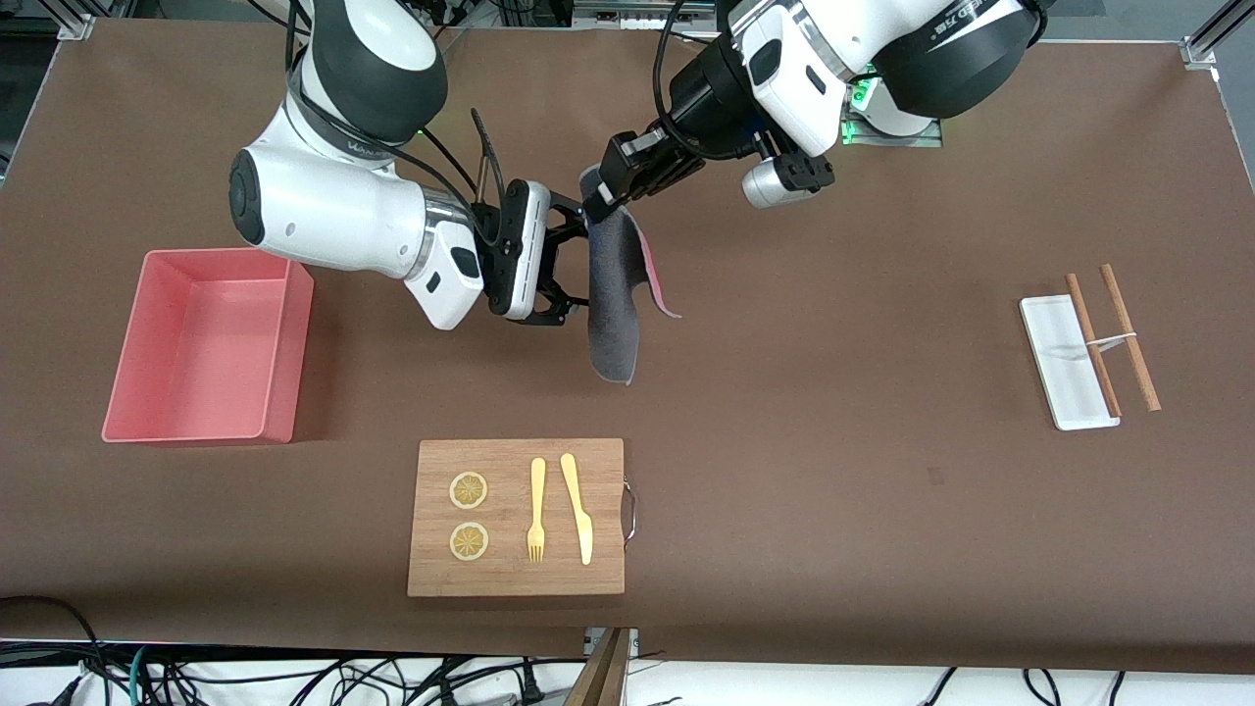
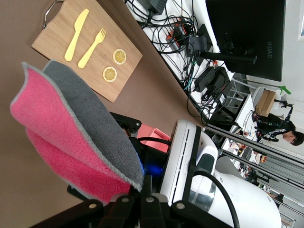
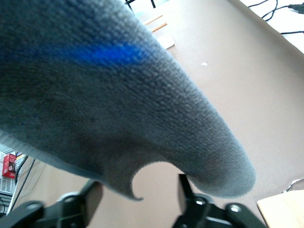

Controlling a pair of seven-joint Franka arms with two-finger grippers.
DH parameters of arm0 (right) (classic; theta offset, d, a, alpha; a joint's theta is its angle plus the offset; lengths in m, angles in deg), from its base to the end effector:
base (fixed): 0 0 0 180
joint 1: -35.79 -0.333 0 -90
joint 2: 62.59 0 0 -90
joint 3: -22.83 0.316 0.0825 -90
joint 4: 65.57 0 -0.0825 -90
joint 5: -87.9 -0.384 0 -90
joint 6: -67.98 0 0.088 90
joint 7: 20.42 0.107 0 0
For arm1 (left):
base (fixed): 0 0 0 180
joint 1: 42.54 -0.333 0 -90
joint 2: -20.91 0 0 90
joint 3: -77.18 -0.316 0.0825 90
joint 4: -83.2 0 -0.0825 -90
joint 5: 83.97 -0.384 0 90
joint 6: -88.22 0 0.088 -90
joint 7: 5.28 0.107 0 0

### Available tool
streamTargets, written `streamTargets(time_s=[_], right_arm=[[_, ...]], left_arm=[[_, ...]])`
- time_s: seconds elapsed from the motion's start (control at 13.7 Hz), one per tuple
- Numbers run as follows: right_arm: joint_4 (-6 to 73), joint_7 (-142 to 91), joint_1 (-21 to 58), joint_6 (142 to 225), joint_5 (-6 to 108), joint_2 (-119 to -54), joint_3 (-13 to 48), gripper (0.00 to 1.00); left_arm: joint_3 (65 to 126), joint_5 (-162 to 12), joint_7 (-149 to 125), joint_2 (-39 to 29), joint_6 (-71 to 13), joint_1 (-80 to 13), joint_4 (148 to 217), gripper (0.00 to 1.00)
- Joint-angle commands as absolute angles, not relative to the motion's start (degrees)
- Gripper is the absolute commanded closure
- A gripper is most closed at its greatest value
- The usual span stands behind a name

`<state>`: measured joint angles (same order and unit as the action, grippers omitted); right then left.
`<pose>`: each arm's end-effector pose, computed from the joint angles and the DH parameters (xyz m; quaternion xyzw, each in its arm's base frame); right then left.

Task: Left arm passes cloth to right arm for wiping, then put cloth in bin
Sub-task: 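Grasp the cloth's grey end with the right gripper beside the left gripper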

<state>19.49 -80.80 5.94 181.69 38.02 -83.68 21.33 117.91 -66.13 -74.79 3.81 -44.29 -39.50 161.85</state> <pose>0.5831 0.3721 0.4971 -0.7480 -0.5321 -0.1660 0.3604 0.5374 -0.4126 0.6648 0.8615 0.3009 -0.0043 0.4089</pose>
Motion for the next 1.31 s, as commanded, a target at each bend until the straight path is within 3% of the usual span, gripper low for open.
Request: streamTargets(time_s=[0.0,0.44,1.02,1.09,1.17,1.24], right_arm=[[19.25,-79.66,5.73,182.59,40.6,-83.25,21.6,1.0],[19.07,-77.04,6.0,181.28,42.36,-83.07,21.16,1.0],[15.21,-71.75,6.26,173.2,47.82,-81.84,19.15,1.0],[15.29,-71.75,6.26,171.88,47.99,-81.23,18.36,1.0],[15.21,-71.75,6.35,170.48,48.69,-80.88,17.56,1.0],[15.21,-71.75,6.7,169.07,49.05,-80.26,16.86,1.0]], left_arm=[[118.31,-67.45,-74.72,4.3,-43.7,-40.16,162.3,1.0],[118.22,-67.45,-74.72,4.12,-43.7,-40.16,162.3,1.0],[118.13,-67.53,-74.72,4.21,-43.61,-40.34,162.3,1.0],[118.05,-67.54,-74.72,4.21,-43.53,-40.51,162.3,0.91],[118.04,-67.54,-74.72,4.21,-43.44,-40.69,162.39,0.71],[118.04,-67.54,-74.72,4.21,-43.35,-40.69,162.39,0.01]])
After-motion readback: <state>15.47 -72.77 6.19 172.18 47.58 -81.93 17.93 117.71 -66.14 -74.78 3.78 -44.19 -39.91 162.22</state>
